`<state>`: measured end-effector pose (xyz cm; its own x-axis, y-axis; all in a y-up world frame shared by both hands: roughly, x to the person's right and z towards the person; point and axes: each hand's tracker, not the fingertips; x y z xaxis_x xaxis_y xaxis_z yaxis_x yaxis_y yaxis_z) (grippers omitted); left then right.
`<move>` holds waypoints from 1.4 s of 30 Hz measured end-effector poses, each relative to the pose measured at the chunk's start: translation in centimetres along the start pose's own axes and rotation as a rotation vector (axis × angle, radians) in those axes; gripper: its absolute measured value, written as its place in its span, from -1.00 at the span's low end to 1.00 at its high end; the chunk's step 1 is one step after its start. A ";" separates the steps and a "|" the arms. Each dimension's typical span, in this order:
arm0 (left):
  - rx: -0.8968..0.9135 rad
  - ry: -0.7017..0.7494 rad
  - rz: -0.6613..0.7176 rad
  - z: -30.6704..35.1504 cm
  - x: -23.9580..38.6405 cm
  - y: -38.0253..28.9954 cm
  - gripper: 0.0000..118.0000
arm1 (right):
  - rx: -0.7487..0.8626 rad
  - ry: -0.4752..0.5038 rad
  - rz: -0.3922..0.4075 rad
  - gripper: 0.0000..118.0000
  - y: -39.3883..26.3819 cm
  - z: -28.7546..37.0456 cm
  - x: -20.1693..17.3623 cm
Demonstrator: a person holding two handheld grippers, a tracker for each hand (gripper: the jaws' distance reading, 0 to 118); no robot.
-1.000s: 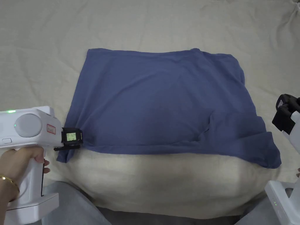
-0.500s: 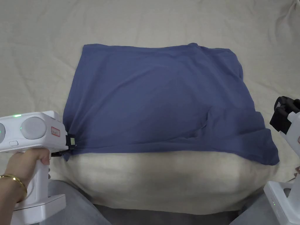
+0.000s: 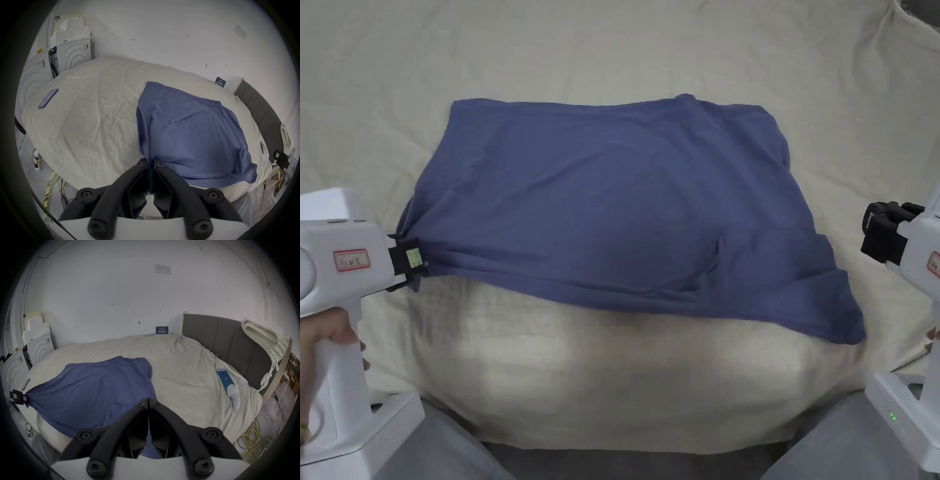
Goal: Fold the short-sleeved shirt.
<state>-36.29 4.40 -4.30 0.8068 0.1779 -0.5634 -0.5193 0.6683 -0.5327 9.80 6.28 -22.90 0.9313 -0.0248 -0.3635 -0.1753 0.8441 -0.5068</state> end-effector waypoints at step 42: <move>-0.016 -0.041 0.198 -3.0 -2.3 5.2 -0.96 | -0.357 0.194 -0.154 -0.88 5.5 -5.4 4.0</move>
<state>-41.69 5.29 -7.62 0.6993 0.3340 -0.6320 -0.6729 0.6058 -0.4244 10.85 7.95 -31.42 0.8838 -0.2648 -0.3858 -0.1706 0.5854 -0.7926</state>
